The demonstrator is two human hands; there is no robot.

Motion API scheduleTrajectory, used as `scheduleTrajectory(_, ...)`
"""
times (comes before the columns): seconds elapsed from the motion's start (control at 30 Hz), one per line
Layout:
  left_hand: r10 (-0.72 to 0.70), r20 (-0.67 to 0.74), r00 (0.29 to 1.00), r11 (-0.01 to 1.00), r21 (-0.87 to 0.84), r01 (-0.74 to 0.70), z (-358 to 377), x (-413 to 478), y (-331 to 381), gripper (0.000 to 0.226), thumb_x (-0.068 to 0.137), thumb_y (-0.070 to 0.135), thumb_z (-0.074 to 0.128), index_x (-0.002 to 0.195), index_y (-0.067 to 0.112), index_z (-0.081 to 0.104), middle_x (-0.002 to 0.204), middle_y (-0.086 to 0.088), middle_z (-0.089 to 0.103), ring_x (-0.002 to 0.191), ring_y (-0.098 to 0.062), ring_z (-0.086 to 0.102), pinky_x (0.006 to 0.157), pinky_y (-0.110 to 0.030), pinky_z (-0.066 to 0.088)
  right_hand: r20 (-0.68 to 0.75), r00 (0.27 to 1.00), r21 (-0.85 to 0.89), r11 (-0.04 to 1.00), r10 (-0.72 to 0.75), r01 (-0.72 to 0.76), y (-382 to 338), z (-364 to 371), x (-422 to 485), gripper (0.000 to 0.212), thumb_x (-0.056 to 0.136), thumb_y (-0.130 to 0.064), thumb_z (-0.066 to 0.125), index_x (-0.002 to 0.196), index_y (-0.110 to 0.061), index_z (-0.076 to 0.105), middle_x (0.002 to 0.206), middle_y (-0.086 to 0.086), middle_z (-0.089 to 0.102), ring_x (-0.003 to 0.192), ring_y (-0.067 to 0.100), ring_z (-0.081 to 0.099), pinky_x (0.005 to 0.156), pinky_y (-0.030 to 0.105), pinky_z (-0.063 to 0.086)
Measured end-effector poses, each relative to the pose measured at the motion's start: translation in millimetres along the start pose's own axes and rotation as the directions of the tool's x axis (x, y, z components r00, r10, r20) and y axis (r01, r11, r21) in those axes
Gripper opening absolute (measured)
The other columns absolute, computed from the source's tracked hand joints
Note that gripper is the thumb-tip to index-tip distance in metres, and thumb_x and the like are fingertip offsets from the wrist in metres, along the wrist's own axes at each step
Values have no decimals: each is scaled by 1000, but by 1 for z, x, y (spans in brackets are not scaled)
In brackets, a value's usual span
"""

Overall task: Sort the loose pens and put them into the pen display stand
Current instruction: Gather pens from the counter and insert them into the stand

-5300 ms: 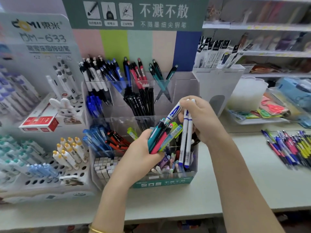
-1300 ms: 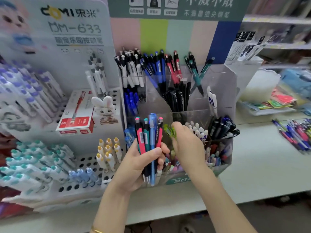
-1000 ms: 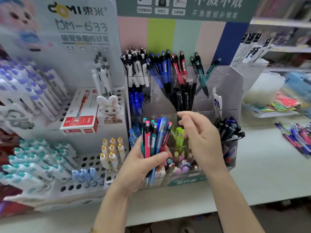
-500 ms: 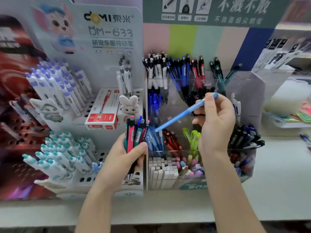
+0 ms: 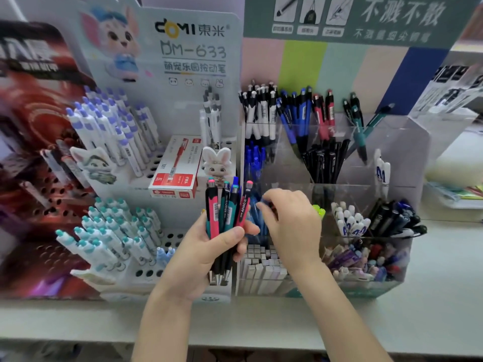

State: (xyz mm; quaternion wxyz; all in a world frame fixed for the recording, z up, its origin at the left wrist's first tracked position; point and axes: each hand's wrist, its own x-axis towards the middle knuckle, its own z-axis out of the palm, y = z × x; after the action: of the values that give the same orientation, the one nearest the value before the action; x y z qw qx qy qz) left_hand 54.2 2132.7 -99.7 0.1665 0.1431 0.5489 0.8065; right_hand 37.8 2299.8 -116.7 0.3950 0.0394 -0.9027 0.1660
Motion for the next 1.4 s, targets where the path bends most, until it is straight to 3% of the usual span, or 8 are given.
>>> scheduleTrajectory(0.23,-23,70,997,999,-45,26,4,4,-3,32,82,11,65,111,3,56,93,-12,69,65,-13,56,56,-25,46,3,996,113,990,89,-89,4,-5,1,12,86,-19,61,88,-16,72,83,0,57,79,19,50,66,33,43)
scheduleTrajectory(0.33,-55,55,997,998,15,54,7,5,-4,29,81,11,63,109,7,56,88,-8,68,65,-13,55,58,-25,46,66,955,537,796,290,-278,-9,-30,13,14,88,-17,58,96,-20,69,89,-3,60,82,11,57,73,27,48)
scheduleTrajectory(0.4,-78,49,996,996,44,76,11,7,-4,29,80,13,63,107,9,56,83,-5,67,65,-13,55,58,-25,47,172,947,679,664,270,-313,-17,-48,21,16,88,-21,61,103,-24,66,92,-2,60,78,11,58,71,24,49)
scheduleTrajectory(0.57,-107,92,990,990,97,98,19,11,-2,22,83,13,68,99,9,55,74,-5,60,64,-15,55,56,-26,48,556,831,406,874,-4,-267,-18,-66,40,50,78,-32,74,125,-32,55,108,-14,48,87,-8,48,76,9,39)
scheduleTrajectory(0.7,-151,167,974,988,56,143,21,11,-2,21,83,12,60,103,7,54,80,-7,60,62,-16,57,52,-28,49,649,760,332,913,-38,-237,-7,-71,56,33,74,-37,77,102,-35,58,99,-12,52,88,-5,49,71,11,37)
scheduleTrajectory(0.87,-174,239,955,980,-54,192,19,13,0,15,86,15,56,99,7,55,82,-5,60,58,-13,48,46,-23,42,599,800,475,820,-36,-319,-1,-69,60,29,68,-30,82,80,-38,57,95,-7,51,62,1,42,63,11,39)
scheduleTrajectory(1.23,-121,164,979,992,-25,127,18,17,-4,37,84,16,58,118,3,51,82,-4,59,62,-13,51,49,-23,43,572,818,585,670,60,-457,3,-70,51,23,75,-12,78,84,-16,58,76,8,60,52,10,57,44,13,40)
scheduleTrajectory(1.4,-83,107,991,994,73,75,25,18,-3,33,84,21,60,114,7,55,77,-5,56,64,-15,51,52,-25,44,647,744,640,411,168,-649,1,-69,41,19,79,-11,74,92,-15,61,68,-2,62,50,14,51,41,22,40)
